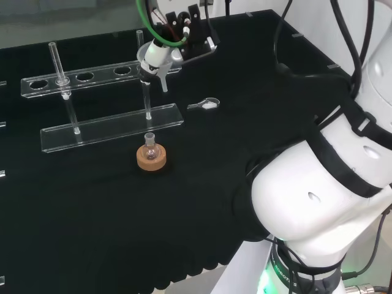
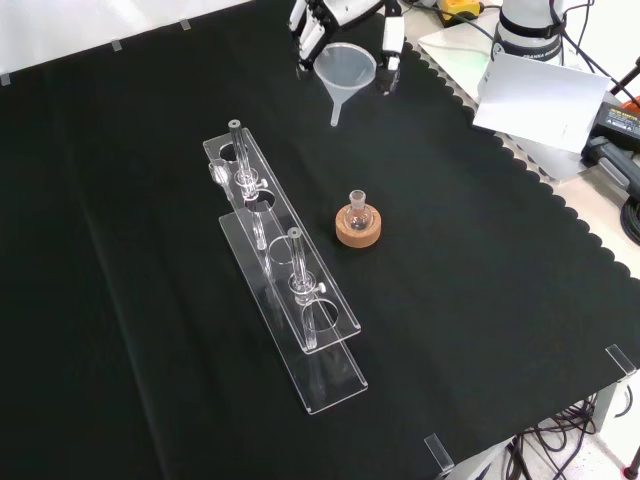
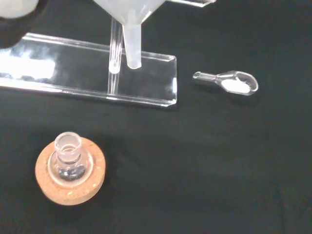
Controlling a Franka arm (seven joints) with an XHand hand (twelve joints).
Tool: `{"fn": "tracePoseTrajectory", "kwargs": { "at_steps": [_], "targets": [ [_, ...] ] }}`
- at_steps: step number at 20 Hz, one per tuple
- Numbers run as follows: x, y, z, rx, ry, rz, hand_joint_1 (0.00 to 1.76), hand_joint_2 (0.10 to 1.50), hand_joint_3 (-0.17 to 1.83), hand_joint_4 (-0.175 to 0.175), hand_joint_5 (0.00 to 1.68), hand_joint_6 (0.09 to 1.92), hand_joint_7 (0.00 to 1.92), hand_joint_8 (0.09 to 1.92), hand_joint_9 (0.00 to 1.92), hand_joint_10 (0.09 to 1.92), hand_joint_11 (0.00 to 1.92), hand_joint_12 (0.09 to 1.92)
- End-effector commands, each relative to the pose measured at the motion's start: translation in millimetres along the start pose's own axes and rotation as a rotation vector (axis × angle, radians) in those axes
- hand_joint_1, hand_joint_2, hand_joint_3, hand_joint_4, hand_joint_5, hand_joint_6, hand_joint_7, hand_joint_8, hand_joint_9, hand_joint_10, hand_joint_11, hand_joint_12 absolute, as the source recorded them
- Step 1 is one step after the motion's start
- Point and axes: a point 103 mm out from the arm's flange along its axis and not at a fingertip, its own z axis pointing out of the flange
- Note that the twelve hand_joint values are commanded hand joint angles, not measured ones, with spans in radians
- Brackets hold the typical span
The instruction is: Place the funnel on the round-bottom flask.
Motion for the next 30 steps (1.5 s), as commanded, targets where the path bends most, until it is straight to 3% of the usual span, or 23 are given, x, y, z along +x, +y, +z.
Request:
{"fn": "tracePoseTrajectory", "kwargs": {
  "at_steps": [1, 19, 30],
  "targets": [
    [20, 11, 20, 0.033, -0.002, -0.020, 0.74, 0.79, 0.64, -0.062, 0.69, 0.66, 0.93, 0.72, 1.24, 0.43, 0.75, 1.21],
    [38, 32, 70, 0.064, 0.031, -0.044, 0.73, 0.79, 0.63, -0.070, 0.67, 0.67, 0.94, 0.72, 1.24, 0.43, 0.77, 1.19],
    [42, 32, 80, 0.082, 0.039, -0.049, 0.73, 0.79, 0.63, -0.072, 0.67, 0.67, 0.94, 0.73, 1.24, 0.43, 0.77, 1.19]
  ]
}}
